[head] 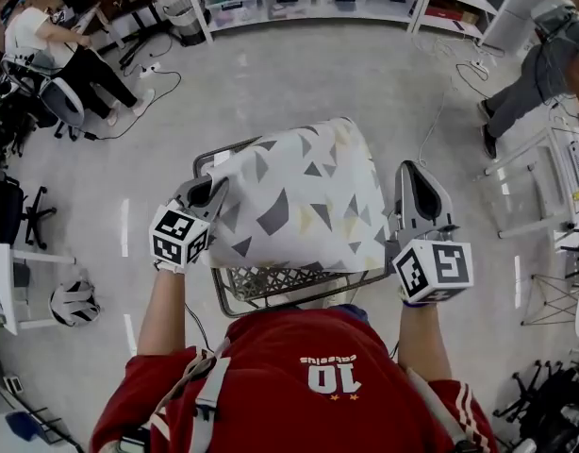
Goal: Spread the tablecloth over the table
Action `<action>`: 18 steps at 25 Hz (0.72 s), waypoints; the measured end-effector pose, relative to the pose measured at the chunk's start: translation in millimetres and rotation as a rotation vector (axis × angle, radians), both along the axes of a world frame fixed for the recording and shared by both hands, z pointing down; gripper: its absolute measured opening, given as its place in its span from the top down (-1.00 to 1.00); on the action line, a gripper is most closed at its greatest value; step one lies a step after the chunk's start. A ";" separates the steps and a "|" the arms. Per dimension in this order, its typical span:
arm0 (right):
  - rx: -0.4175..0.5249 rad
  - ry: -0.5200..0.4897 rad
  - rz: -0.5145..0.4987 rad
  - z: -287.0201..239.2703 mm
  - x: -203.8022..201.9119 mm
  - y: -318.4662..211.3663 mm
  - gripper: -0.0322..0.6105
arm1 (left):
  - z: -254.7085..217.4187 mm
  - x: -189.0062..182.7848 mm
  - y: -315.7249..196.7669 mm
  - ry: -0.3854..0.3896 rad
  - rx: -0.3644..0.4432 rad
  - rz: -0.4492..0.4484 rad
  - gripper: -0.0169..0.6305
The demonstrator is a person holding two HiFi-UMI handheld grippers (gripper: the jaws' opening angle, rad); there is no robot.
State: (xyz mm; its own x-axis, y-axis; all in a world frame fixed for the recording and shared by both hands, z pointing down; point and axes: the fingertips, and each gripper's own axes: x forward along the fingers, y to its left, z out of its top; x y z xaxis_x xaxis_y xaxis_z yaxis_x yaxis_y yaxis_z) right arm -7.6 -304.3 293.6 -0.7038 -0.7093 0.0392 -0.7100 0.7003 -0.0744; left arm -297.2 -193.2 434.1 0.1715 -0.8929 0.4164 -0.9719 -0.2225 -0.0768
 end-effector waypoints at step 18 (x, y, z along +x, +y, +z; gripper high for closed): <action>-0.043 0.058 -0.041 25.1 -35.1 51.1 0.85 | 107.2 -19.4 89.2 0.047 -0.128 -0.093 0.78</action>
